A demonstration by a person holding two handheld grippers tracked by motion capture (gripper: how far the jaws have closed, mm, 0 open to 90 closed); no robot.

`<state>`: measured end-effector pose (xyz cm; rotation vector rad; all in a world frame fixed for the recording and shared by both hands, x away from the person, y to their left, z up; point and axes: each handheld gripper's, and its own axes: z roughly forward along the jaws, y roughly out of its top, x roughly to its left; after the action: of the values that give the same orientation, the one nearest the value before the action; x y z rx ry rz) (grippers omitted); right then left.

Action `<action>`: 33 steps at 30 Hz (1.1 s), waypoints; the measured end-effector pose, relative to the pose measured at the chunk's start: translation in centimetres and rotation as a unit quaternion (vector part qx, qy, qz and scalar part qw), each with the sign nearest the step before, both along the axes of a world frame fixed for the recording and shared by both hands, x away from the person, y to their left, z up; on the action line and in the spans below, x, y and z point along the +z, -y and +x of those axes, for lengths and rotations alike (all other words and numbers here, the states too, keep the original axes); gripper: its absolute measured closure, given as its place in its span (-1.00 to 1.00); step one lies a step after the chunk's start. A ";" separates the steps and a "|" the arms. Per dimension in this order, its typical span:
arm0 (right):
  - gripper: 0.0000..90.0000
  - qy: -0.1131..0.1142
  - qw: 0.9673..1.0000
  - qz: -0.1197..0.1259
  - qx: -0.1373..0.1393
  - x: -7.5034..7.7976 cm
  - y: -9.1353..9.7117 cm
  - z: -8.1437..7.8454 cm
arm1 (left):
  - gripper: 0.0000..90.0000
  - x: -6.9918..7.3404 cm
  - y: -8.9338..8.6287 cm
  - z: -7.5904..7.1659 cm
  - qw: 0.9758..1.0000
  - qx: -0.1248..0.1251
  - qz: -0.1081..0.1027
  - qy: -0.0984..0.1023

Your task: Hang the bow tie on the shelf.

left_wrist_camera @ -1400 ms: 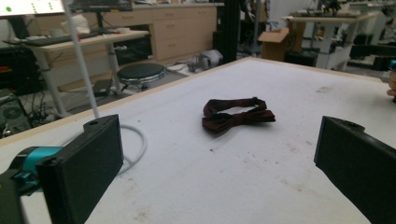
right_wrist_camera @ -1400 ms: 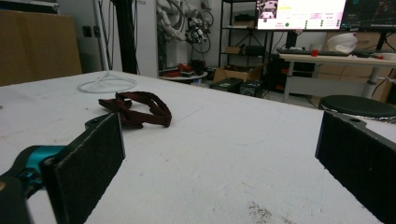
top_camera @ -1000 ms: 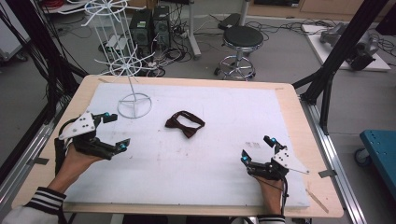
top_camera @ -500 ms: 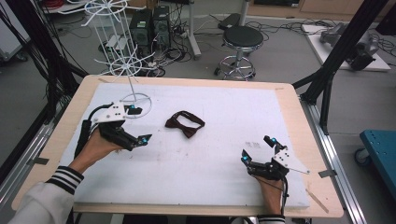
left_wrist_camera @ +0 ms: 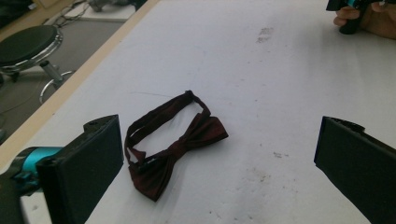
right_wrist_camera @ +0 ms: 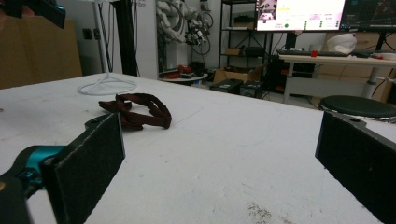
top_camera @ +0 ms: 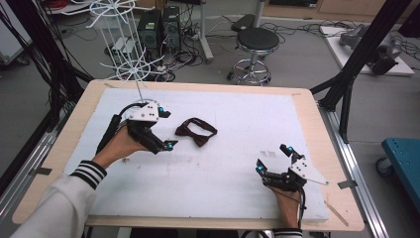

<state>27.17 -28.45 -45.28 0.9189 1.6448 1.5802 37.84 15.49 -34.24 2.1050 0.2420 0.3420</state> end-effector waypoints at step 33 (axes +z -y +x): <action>-0.99 0.003 1.000 0.008 0.001 0.0 0.1 0.0 | -0.96 -2.8 7.1 5.4 0.988 -0.043 0.148 -0.014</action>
<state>27.13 -28.57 -45.32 0.9204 1.6309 1.5981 43.24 8.37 -37.01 2.4059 0.1204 0.3113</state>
